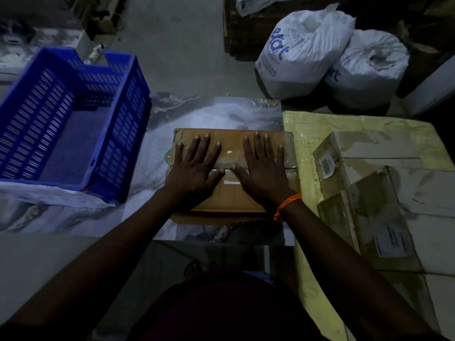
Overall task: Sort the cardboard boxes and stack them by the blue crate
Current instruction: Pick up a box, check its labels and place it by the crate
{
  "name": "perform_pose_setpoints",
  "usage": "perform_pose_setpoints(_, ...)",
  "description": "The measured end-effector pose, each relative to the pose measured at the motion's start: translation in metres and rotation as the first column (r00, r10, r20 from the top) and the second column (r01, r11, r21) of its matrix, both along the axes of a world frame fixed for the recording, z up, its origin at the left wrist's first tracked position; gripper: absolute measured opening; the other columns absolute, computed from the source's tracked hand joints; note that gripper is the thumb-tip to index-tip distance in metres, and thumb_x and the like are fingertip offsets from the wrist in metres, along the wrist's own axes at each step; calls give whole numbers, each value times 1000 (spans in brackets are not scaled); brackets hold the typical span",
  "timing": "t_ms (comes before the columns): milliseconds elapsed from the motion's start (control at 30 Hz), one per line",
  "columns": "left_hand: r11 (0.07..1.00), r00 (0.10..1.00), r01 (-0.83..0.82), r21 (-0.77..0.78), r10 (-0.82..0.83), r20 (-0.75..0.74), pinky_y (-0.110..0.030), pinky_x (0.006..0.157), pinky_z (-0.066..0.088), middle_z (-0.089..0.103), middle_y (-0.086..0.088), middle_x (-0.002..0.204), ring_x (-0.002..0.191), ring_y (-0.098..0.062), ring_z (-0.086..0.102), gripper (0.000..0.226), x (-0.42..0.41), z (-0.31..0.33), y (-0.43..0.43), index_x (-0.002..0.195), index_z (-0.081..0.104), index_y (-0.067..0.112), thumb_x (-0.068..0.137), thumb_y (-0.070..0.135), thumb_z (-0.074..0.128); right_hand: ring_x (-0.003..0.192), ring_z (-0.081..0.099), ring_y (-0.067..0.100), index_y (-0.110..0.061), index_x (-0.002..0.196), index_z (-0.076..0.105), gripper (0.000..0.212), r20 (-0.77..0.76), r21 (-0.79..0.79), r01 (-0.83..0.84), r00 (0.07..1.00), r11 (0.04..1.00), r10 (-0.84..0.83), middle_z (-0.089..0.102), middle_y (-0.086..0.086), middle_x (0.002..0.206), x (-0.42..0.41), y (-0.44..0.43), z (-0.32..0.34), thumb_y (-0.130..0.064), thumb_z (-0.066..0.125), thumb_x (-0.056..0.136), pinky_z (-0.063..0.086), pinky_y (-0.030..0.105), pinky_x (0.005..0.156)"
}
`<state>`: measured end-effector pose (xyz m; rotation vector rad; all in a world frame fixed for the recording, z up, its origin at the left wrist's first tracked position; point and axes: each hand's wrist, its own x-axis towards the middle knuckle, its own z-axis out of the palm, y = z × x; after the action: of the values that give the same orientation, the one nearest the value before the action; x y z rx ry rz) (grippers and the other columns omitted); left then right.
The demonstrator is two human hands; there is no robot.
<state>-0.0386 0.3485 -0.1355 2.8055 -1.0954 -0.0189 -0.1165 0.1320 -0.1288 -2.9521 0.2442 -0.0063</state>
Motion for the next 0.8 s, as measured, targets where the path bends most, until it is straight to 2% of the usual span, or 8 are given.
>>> perform_pose_setpoints(133, 1000, 999, -18, -21, 17, -33, -58, 124, 1, -6, -3, 172, 158, -26, -9, 72, -4, 7, 0, 164, 6, 29, 103, 65, 20, 160, -11, 25, -26, 166, 0, 82, -12, 20, -2, 1000, 1000, 2, -7, 5, 174, -2, 0, 4, -71, 16, 100, -7, 58, 125)
perform_pose_setpoints(300, 1000, 998, -13, -26, 12, -62, -62, 122, 7, 4, -7, 171, 157, -30, 3, 76, -24, 12, 8, 163, 19, 26, 100, 68, 15, 160, -3, 25, -28, 166, 9, 84, -60, 32, -43, 997, 999, 45, 2, 4, 174, -25, 4, 14, -73, 7, 95, -4, 58, 124)
perform_pose_setpoints(400, 999, 1000, 25, -44, -24, 1, -63, 121, 15, 15, -10, 170, 156, -33, 15, 77, -38, 9, 20, 160, 29, 22, 101, 67, 11, 160, 4, 25, -28, 166, 15, 81, 2, -21, -60, 998, 998, 60, 7, 3, 174, -48, 4, 7, -73, 13, 98, 3, 60, 123)
perform_pose_setpoints(567, 999, 1000, 3, -49, -3, -4, -59, 121, 14, 16, -8, 170, 156, -30, 15, 73, -42, 10, 18, 161, 28, 23, 102, 64, 17, 160, 12, 26, -26, 164, 24, 78, 68, -47, -39, 997, 998, 42, 16, 4, 173, -55, 4, 2, -70, 22, 100, 11, 62, 124)
perform_pose_setpoints(800, 1000, 999, 4, 4, -4, -37, -58, 122, 10, 10, -6, 171, 157, -29, 9, 74, -33, 8, 17, 162, 23, 25, 101, 66, 14, 160, -1, 23, -30, 166, 11, 80, -36, -32, -48, 998, 998, 47, 3, 1, 174, -49, 2, 7, -72, 16, 98, 0, 59, 125)
